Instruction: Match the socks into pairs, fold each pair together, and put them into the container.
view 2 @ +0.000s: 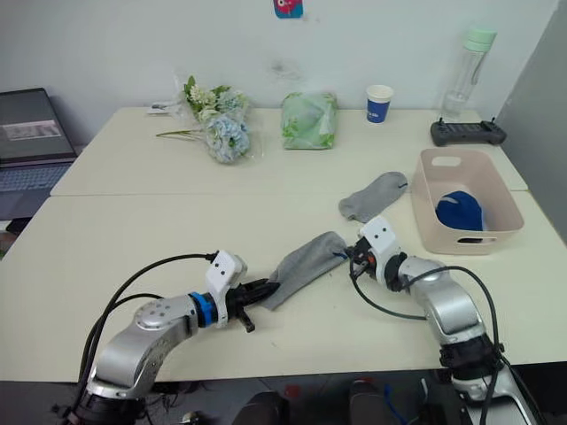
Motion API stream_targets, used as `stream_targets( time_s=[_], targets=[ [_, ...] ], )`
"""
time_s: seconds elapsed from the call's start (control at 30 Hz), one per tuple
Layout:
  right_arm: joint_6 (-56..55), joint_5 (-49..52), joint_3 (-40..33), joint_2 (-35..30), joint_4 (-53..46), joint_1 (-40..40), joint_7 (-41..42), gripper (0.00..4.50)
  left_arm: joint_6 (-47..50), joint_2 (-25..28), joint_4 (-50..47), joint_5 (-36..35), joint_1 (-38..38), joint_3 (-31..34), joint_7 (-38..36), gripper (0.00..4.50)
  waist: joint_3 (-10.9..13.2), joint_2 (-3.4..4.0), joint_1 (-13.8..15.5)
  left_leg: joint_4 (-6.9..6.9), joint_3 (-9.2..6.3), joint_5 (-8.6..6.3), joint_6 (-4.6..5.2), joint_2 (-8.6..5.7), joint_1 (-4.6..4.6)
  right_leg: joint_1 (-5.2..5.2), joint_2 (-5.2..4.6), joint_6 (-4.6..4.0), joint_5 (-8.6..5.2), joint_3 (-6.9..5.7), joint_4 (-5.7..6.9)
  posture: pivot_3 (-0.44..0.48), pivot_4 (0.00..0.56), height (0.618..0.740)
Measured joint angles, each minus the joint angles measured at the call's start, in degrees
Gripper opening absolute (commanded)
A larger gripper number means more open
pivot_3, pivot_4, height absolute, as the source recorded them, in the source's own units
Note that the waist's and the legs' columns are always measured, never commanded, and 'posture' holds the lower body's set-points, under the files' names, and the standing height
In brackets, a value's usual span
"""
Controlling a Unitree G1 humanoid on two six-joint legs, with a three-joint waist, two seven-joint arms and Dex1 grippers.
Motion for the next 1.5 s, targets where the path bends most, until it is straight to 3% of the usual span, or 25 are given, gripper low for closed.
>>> stream_targets(
  time_s=[0.03,0.07,0.13,0.27,0.37,0.47,0.6,0.7,0.83,0.97,1.17,1.27,1.3,1.37,1.5],
  targets=[
    [-1.14,-0.80,0.56,0.32,2.42,-1.28,0.37,0.00,1.74,-1.70,-2.14,-0.78,0.82,-0.09,1.86,0.11,0.00,0.00,-0.02,0.00,0.01,0.00,0.00,-0.01,0.00,0.00,-0.01,0.00,0.00,0.00,0.00,0.000,0.150,0.740],
    [-2.49,-1.45,1.34,0.92,5.02,-2.78,0.98,0.00,3.37,-3.44,-3.82,-1.20,1.55,0.15,4.33,0.57,0.00,0.00,-0.03,0.00,0.00,0.00,0.00,0.00,0.01,0.00,-0.01,0.00,0.00,0.00,0.00,0.000,0.150,0.740],
    [-4.58,-2.26,2.02,2.47,8.46,-4.74,1.55,0.00,5.78,-5.80,-5.19,-1.59,1.96,0.27,7.92,1.04,0.00,0.00,0.02,0.00,-0.04,0.01,-0.01,0.02,0.01,0.00,0.01,-0.01,0.01,-0.03,0.02,0.000,0.150,0.740],
    [-8.29,-3.70,2.97,5.30,13.39,-7.08,2.39,0.00,9.32,-5.78,-6.54,-3.08,2.78,1.56,10.13,2.28,0.00,0.01,-0.04,-0.02,0.01,0.01,-0.02,0.00,0.01,-0.02,0.01,-0.01,0.01,-0.02,0.03,0.000,0.150,0.740],
    [-11.21,-4.87,3.39,5.91,13.63,-7.49,2.51,0.68,12.47,-0.61,-9.06,-7.05,3.36,3.49,7.43,3.28,0.00,0.01,-0.04,-0.02,-0.04,0.01,-0.03,0.01,-0.01,-0.03,0.01,-0.01,0.00,-0.02,0.01,0.000,0.150,0.740],
    [-12.65,-5.38,2.55,3.39,11.50,-6.69,3.51,1.68,11.47,6.77,-8.42,-10.91,1.04,8.72,0.80,4.23,0.03,0.05,0.37,-0.01,-0.11,0.02,-0.05,-0.04,-0.03,0.00,-0.01,-0.02,0.00,-0.11,-0.02,0.000,0.150,0.740],
    [-11.78,-3.14,1.31,-0.15,2.59,-4.75,8.33,3.04,7.02,11.14,-0.44,-15.53,-8.38,12.71,-7.93,4.25,0.02,0.06,0.35,0.00,0.00,0.03,-0.06,-0.07,0.00,0.01,-0.02,-0.01,0.00,-0.20,-0.05,0.000,0.150,0.740],
    [-11.21,-1.58,3.25,-4.97,-4.89,-2.26,14.88,3.04,0.47,13.05,10.28,-11.58,-15.55,8.76,-11.82,4.25,0.02,0.05,0.22,-0.03,-0.02,0.03,-0.06,-0.06,0.00,0.01,-0.01,-0.01,0.00,-0.25,-0.09,0.000,0.150,0.740],
    [-14.79,-3.67,10.72,-5.85,-8.37,0.34,20.14,3.04,-9.13,9.97,26.61,-3.65,-25.10,0.81,-13.42,4.25,0.03,0.04,0.09,-0.01,0.03,0.02,-0.05,-0.08,0.00,-0.01,0.00,-0.01,0.00,-0.22,-0.04,0.000,0.150,0.740],
    [-22.94,-8.66,17.29,-6.06,-6.99,0.06,23.58,3.04,-17.11,5.80,39.04,2.55,-31.68,-5.62,-15.01,4.25,0.04,0.02,-0.18,0.01,0.09,0.05,-0.10,-0.09,-0.02,-0.07,0.00,0.00,0.00,-0.18,-0.06,0.000,0.150,0.740],
    [-38.30,-17.11,23.89,-2.91,2.09,-3.95,25.35,3.04,-22.52,0.95,50.63,8.54,-36.59,-9.44,-15.09,4.25,0.03,0.00,-0.32,0.02,0.08,0.12,-0.22,-0.03,0.02,-0.07,0.06,0.00,0.00,-0.19,0.00,0.000,0.150,0.740],
    [-40.45,-18.24,24.28,-0.35,5.08,-4.89,25.34,3.07,-24.41,0.52,51.57,9.92,-36.63,-9.78,-15.32,3.66,0.03,0.00,-0.31,0.01,0.04,0.15,-0.27,0.00,0.02,-0.09,0.06,-0.01,0.00,-0.21,0.00,0.000,0.150,0.740],
    [-41.03,-18.54,24.27,0.34,6.14,-5.28,25.22,2.88,-24.58,0.52,51.81,10.05,-36.63,-9.75,-15.36,3.36,0.02,0.00,-0.31,0.01,0.03,0.15,-0.28,0.00,0.03,-0.08,0.06,-0.01,0.00,-0.20,0.02,0.000,0.150,0.740],
    [-42.15,-19.18,24.30,1.78,8.24,-6.22,25.10,2.41,-24.60,0.51,51.95,10.17,-36.63,-9.64,-15.63,2.71,0.02,0.00,-0.30,0.02,0.02,0.16,-0.29,-0.01,0.05,-0.07,0.06,-0.01,0.01,-0.21,0.05,0.000,0.150,0.740],
    [-44.22,-19.33,24.31,1.70,10.15,-6.69,25.94,1.05,-23.57,0.46,51.94,10.09,-36.61,-8.89,-16.17,1.43,0.02,0.00,-0.14,0.04,0.01,0.16,-0.29,-0.04,0.03,-0.06,0.04,-0.01,0.01,-0.21,0.04,0.000,0.150,0.740]
  ],
)
